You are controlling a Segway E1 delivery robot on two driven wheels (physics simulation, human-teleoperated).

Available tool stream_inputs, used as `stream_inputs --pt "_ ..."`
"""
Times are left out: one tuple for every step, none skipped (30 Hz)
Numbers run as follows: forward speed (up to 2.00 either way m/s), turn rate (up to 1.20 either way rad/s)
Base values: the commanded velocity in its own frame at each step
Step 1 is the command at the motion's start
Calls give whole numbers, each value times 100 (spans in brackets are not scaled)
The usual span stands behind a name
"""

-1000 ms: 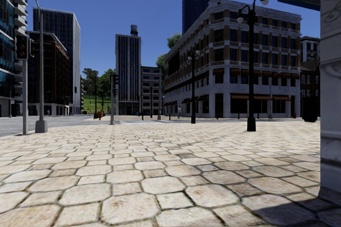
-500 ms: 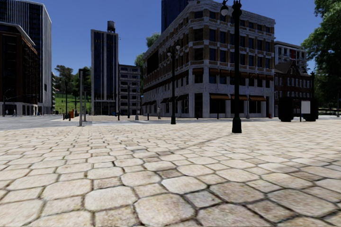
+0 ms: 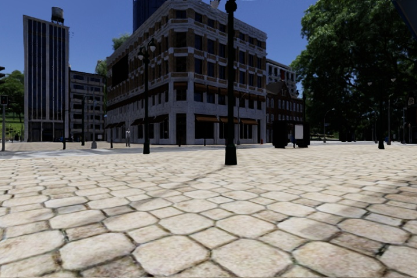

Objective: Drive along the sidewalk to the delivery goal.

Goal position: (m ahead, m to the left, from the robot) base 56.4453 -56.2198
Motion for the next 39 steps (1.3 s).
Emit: stream_inputs --pt "200 -64" --pt "200 -64" --pt "200 -64" --pt "200 -64" --pt "200 -64" --pt "200 -64" --pt "200 -64" --pt "200 -64" --pt "200 -64" --pt "200 -64" --pt "200 -64" --pt "200 -64" --pt "200 -64" --pt "200 -64" --pt "200 -64" --pt "200 -64" --pt "200 -64" --pt "200 -64" --pt "200 -64" --pt "200 -64" --pt "200 -64" --pt "200 -64" --pt "200 -64" --pt "200 -64" --pt "200 -64" --pt "200 -64" --pt "200 -64" --pt "200 -54" --pt "200 -44" --pt "200 -41" --pt "200 -41" --pt "200 -30" --pt "200 0" --pt "200 0" --pt "200 0" --pt "200 0" --pt "200 0" --pt "200 0" --pt "200 0"
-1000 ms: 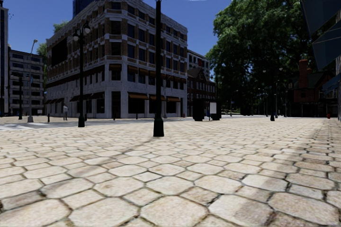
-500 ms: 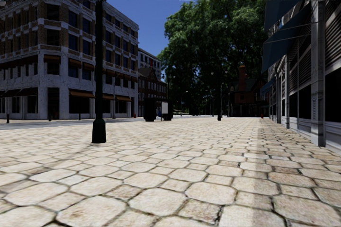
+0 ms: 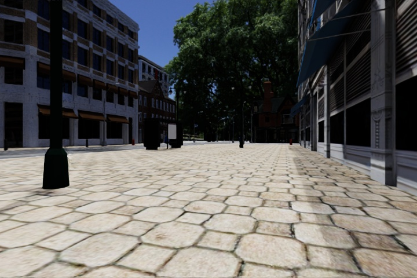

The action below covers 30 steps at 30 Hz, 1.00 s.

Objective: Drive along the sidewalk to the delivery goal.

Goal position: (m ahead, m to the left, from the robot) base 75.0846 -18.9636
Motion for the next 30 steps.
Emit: stream_inputs --pt "200 0" --pt "200 0" --pt "200 0" --pt "200 0" --pt "200 0" --pt "200 0" --pt "200 0" --pt "200 0" --pt "200 0" --pt "200 0" --pt "200 0" --pt "200 0" --pt "200 0" --pt "200 0" --pt "200 0" --pt "200 0" --pt "200 -14" --pt "200 -14" --pt "200 -23" --pt "200 -27" --pt "200 -29" --pt "200 -29" --pt "200 -31" --pt "200 -32" --pt "200 -38" --pt "200 -40" --pt "200 -41" --pt "200 -41" --pt "200 -41" --pt "200 -41"
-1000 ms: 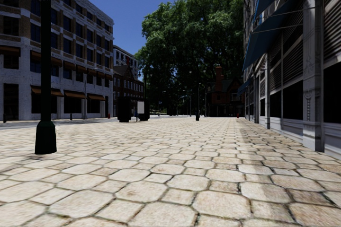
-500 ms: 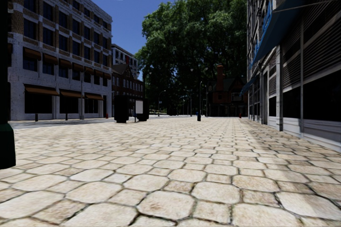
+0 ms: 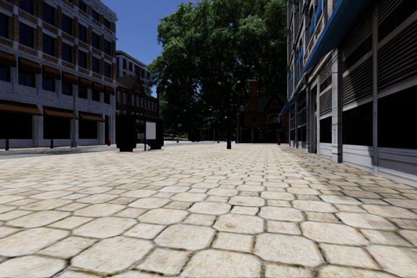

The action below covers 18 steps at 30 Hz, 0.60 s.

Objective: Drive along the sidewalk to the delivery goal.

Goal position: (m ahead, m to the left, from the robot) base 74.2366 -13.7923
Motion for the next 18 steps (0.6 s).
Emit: stream_inputs --pt "200 -41" --pt "200 -41" --pt "200 -41" --pt "200 -41" --pt "200 -41" --pt "200 -7" --pt "200 0" --pt "200 0" --pt "200 0" --pt "200 0" --pt "200 0" --pt "200 0" --pt "200 0" --pt "200 0" --pt "200 0" --pt "200 0" --pt "200 0" --pt "200 0"
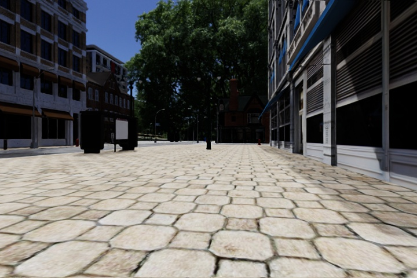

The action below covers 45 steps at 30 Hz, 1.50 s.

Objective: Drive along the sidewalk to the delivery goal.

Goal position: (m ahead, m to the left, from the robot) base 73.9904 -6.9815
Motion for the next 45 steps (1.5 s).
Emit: stream_inputs --pt "200 0" --pt "200 0" --pt "200 0" --pt "200 0" --pt "200 0" --pt "200 0" --pt "200 0" --pt "200 0" --pt "200 0" --pt "200 0" --pt "200 0" --pt "200 0" --pt "200 0" --pt "200 0" --pt "200 0" --pt "200 0" --pt "200 0" --pt "200 0" --pt "200 0" --pt "200 0" --pt "200 0" --pt "200 0" --pt "200 0" --pt "200 0" --pt "200 0" --pt "200 0" --pt "200 0" --pt "200 0" --pt "200 0" --pt "200 0" --pt "200 0" --pt "200 0" --pt "200 0" --pt "200 0" --pt "200 0" --pt "200 0" --pt "200 0" --pt "200 0" --pt "200 0" --pt "200 0" --pt "200 0" --pt "200 0" --pt "200 0" --pt "200 0" --pt "200 0"
